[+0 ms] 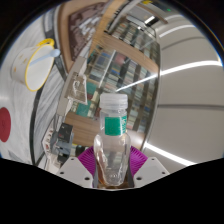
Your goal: Pour water
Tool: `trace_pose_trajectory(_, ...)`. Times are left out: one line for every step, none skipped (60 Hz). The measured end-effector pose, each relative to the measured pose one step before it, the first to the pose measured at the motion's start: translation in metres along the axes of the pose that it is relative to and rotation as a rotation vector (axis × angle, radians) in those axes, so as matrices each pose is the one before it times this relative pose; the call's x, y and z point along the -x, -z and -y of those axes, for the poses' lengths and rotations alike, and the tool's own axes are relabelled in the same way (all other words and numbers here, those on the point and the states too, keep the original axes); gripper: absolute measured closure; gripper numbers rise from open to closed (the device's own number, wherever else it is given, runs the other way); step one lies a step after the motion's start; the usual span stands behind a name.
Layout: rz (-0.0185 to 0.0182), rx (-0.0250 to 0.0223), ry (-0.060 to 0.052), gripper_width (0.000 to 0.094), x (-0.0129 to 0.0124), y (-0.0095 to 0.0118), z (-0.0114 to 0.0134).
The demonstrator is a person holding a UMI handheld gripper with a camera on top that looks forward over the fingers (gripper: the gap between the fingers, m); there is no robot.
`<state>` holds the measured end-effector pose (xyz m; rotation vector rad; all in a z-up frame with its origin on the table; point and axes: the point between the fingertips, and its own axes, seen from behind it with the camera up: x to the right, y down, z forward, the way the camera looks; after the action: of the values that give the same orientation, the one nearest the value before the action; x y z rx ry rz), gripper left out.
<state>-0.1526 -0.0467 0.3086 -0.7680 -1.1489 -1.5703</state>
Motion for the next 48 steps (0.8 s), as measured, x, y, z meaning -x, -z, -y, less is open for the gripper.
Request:
trace_pose_trajectory(-0.00337, -0.02630, 0.0392, 0.0532, 0.00254, -0.00127, 0.01035)
trace_pose_trajectory(-0.00056, -0.02401, 0.0391, 0.0532, -0.00014, -0.00236, 0.01463)
trace_pose_trajectory(0.00056, -0.02397, 0.0344, 0.0533, 0.00299, -0.00128, 0.00954)
trace_pose_trajectory(0.00172, -0.01889, 0.0357, 0.0533, 0.00375, -0.00165, 0.00830)
trace_pose_trajectory(0.00224, -0.01419, 0.0354, 0.0533, 0.00351, -0.00130, 0.00775)
trace_pose_trajectory(0.00168, -0.01282, 0.0328, 0.0533, 0.00390, -0.00165, 0.00708)
trace_pose_trajectory(0.00213, -0.01255, 0.0296, 0.0533, 0.00377, -0.00169, 0.00703)
trace_pose_trajectory(0.00430, -0.01370, 0.0271, 0.0534, 0.00432, -0.00191, 0.00672)
trace_pose_trajectory(0.00696, -0.01249, 0.0298, 0.0532, 0.00462, -0.00177, 0.00605)
trace_pose_trajectory(0.00566, -0.01097, 0.0289, 0.0534, 0.00365, -0.00159, 0.00565)
trace_pose_trajectory(-0.00016, -0.01739, 0.0218, 0.0532, 0.00723, 0.00147, 0.00054)
trace_pose_trajectory(0.00196, -0.01511, 0.0168, 0.0532, -0.00112, -0.00256, 0.00558)
trace_pose_trajectory(0.00133, -0.00937, 0.0223, 0.0533, 0.00174, -0.00106, 0.00539)
trace_pose_trajectory(0.00198, -0.00737, 0.0204, 0.0533, 0.00280, -0.00049, 0.00419)
trace_pose_trajectory(0.00121, -0.00606, 0.0157, 0.0533, 0.00255, -0.00044, 0.00361)
trace_pose_trajectory(0.00221, -0.00645, 0.0104, 0.0532, 0.00242, -0.00052, 0.00387)
trace_pose_trajectory(0.00371, -0.00531, 0.0107, 0.0534, 0.00918, 0.00162, -0.00525)
trace_pose_trajectory(0.00652, -0.00113, 0.0010, 0.0533, -0.00728, -0.00189, 0.00898)
trace_pose_trajectory(0.00295, 0.00203, 0.0026, 0.0532, 0.00207, 0.00004, 0.00014)
trace_pose_trajectory(0.00233, 0.00341, -0.0002, 0.0532, 0.00158, 0.00004, -0.00009)
trace_pose_trajectory(0.00260, 0.00344, -0.0029, 0.0533, 0.00130, -0.00004, -0.00069)
trace_pose_trajectory(0.00200, 0.00162, -0.0049, 0.0531, 0.00042, 0.00001, -0.00007)
trace_pose_trajectory(-0.00033, 0.00127, -0.0076, 0.0532, -0.00076, 0.00042, -0.00034)
trace_pose_trajectory(-0.00235, 0.00124, -0.0103, 0.0532, -0.00168, 0.00089, -0.00058)
trace_pose_trajectory(-0.00271, 0.00152, -0.0123, 0.0531, -0.00183, 0.00035, -0.00089)
trace_pose_trajectory(-0.00266, 0.00100, -0.0127, 0.0530, 0.00342, -0.00501, -0.01183)
trace_pose_trajectory(-0.00031, 0.00502, -0.0184, 0.0530, -0.00629, 0.00148, 0.00935)
trace_pose_trajectory(-0.00289, 0.00144, -0.0232, 0.0531, -0.00511, 0.00170, -0.00029)
trace_pose_trajectory(-0.00673, 0.00223, -0.0269, 0.0532, -0.00531, 0.00063, -0.00158)
trace_pose_trajectory(-0.00884, 0.00307, -0.0332, 0.0531, -0.00566, 0.00079, -0.00153)
trace_pose_trajectory(-0.00838, 0.00555, -0.0386, 0.0532, -0.00623, 0.00079, -0.00247)
trace_pose_trajectory(-0.00628, 0.00938, -0.0425, 0.0532, -0.00632, 0.00034, -0.00328)
trace_pose_trajectory(-0.00436, 0.01199, -0.0463, 0.0532, -0.00610, 0.00008, -0.00395)
trace_pose_trajectory(-0.01012, 0.01187, -0.0433, 0.0532, -0.00108, -0.00157, -0.02353)
trace_pose_trajectory(0.00129, 0.00558, -0.0684, 0.0532, -0.00958, -0.00046, 0.00248)
trace_pose_trajectory(-0.00017, 0.01407, -0.0624, 0.0531, -0.00637, 0.00033, -0.00520)
trace_pose_trajectory(0.00701, 0.01425, -0.0652, 0.0531, -0.00624, 0.00013, -0.00257)
trace_pose_trajectory(0.00933, 0.01411, -0.0695, 0.0530, -0.00815, 0.00317, 0.00310)
trace_pose_trajectory(0.00475, 0.00971, -0.0739, 0.0530, -0.00438, 0.00040, 0.00241)
trace_pose_trajectory(-0.00676, 0.01154, -0.0649, 0.0529, -0.00689, 0.00068, -0.00834)
trace_pose_trajectory(-0.00905, 0.00640, -0.0670, 0.0532, -0.00657, -0.00481, -0.01268)
trace_pose_trajectory(0.00449, 0.00604, -0.0737, 0.0531, -0.00569, -0.00009, 0.00534)
trace_pose_trajectory(-0.00121, 0.01096, -0.0629, 0.0530, -0.00680, 0.00022, -0.00057)
trace_pose_trajectory(-0.00014, 0.00951, -0.0631, 0.0531, -0.00609, -0.00022, -0.00042)
trace_pose_trajectory(0.00068, 0.00973, -0.0671, 0.0530, -0.00582, -0.00033, -0.00043)
trace_pose_trajectory(-0.00027, 0.01121, -0.0696, 0.0528, -0.00597, 0.00025, -0.00063)
trace_pose_trajectory(0.00060, 0.01147, -0.0690, 0.0530, -0.00464, 0.00013, -0.00096)
trace_pose_trajectory(0.00483, 0.01122, -0.0682, 0.0529, -0.00367, 0.00048, -0.00120)
